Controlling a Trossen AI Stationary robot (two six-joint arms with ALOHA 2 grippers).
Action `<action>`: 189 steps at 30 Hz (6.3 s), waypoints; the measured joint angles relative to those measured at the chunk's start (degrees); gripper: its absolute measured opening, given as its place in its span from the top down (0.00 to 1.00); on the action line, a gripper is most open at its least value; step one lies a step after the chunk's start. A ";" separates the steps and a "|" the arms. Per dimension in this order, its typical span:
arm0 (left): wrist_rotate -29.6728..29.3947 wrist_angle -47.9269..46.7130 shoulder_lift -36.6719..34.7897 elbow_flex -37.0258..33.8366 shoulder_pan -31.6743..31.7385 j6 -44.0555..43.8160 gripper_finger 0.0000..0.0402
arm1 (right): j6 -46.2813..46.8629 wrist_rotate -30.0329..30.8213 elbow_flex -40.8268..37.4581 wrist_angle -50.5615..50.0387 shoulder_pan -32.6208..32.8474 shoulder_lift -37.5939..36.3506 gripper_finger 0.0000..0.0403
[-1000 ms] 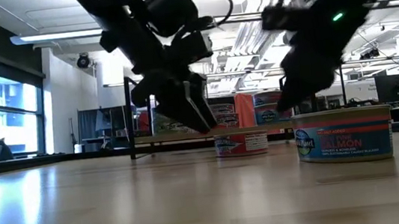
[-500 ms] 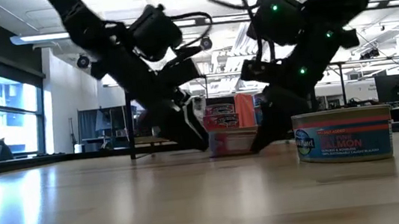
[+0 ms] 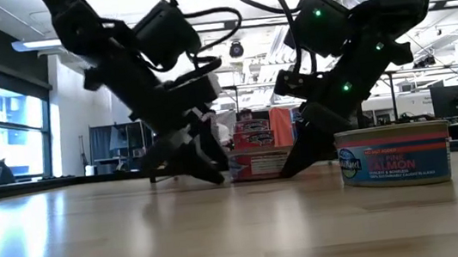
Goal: Stack canned seafood by type on shelf
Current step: Stack the red tuna can on top of the other red tuna can on the shelf, then stack the blue-pink tuna can on top of the blue tuna can on the shelf
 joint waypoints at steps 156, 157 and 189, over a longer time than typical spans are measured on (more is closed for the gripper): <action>17.57 8.57 13.05 14.05 -5.68 2.41 0.95 | 54.52 11.26 -0.04 -22.67 36.54 -8.35 0.28; 18.49 9.63 13.48 14.11 -5.99 4.18 0.95 | 53.57 11.85 -0.04 -24.11 35.38 -8.37 0.28; 9.30 2.13 9.65 11.54 1.00 0.92 1.00 | 37.11 23.61 2.82 -27.47 23.37 -7.00 0.28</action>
